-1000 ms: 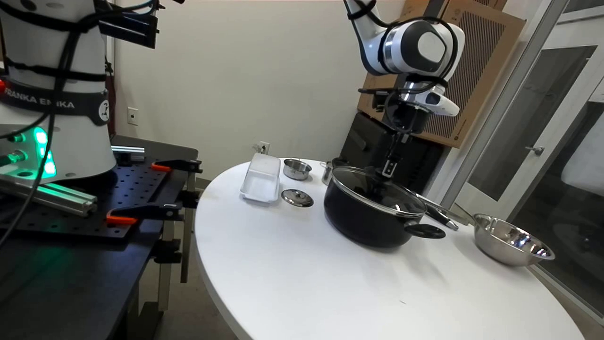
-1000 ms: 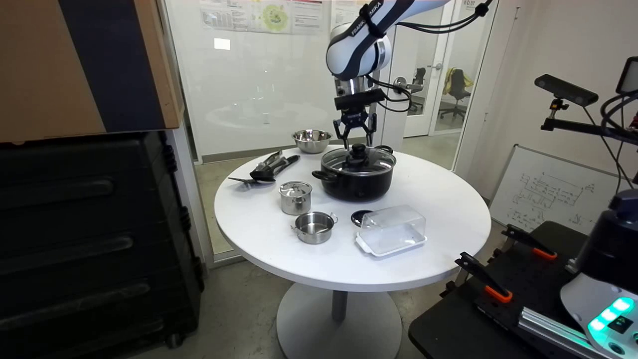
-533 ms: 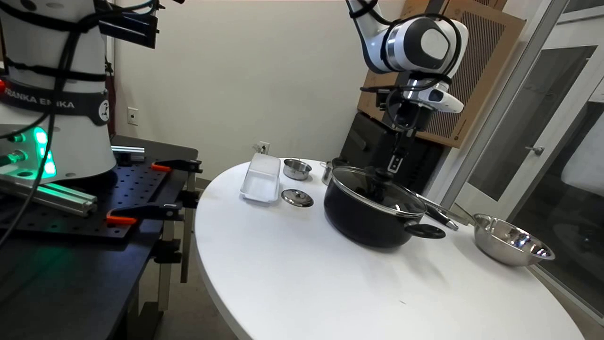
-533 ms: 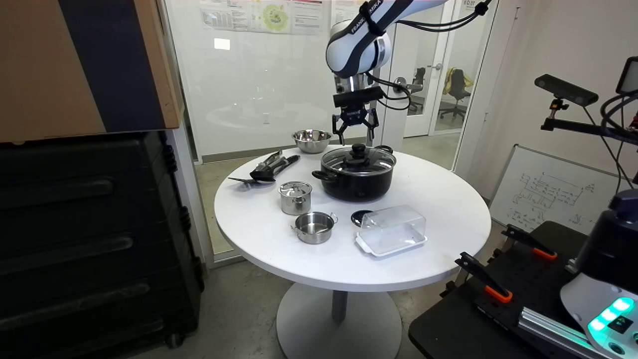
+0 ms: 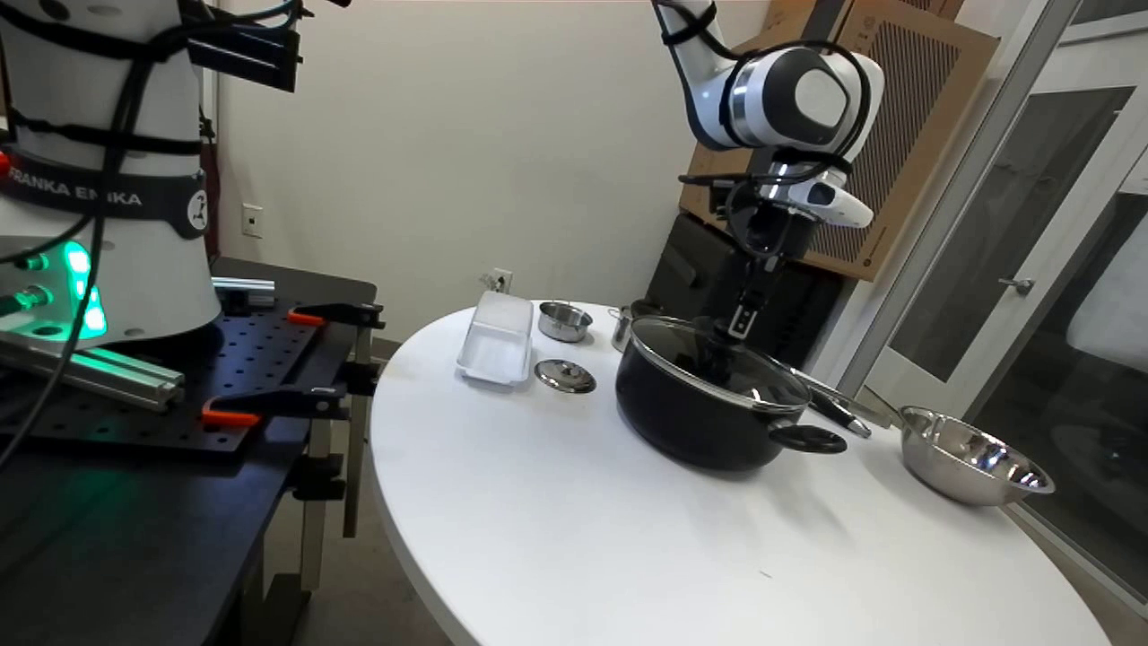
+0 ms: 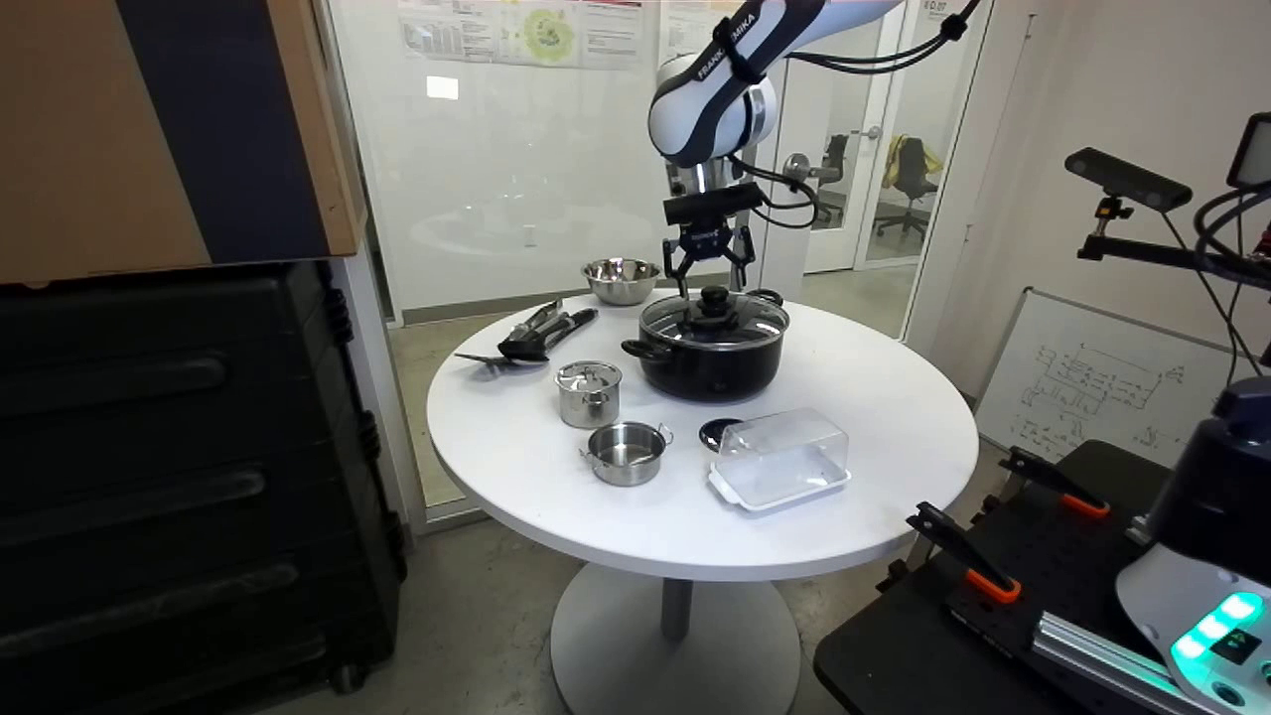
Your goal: Put the glass lid on top of the black pot
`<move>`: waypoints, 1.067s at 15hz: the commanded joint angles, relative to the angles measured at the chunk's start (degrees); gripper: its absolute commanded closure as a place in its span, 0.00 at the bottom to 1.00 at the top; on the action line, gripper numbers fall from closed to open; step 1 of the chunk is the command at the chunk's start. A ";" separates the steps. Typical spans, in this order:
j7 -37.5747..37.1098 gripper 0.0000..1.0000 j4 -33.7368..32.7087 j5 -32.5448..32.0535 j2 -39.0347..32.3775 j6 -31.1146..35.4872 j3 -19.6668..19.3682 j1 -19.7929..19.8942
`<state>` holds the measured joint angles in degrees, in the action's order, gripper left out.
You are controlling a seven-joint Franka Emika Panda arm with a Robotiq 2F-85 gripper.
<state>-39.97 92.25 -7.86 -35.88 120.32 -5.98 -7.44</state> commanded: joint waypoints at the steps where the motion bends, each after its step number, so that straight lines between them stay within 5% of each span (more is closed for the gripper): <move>1: -1.79 0.33 -1.22 -0.56 -1.25 -1.40 -0.73 -1.14; 5: -2.56 0.64 -1.32 -0.76 -1.24 -1.46 -0.85 -1.54; 7: -2.92 0.71 -1.40 -0.94 -1.20 -1.48 -0.97 -1.56; 16: -3.04 0.73 -0.52 -0.70 -0.68 1.02 -0.71 -1.39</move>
<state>-41.55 92.03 -8.03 -36.12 119.84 -6.33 -8.02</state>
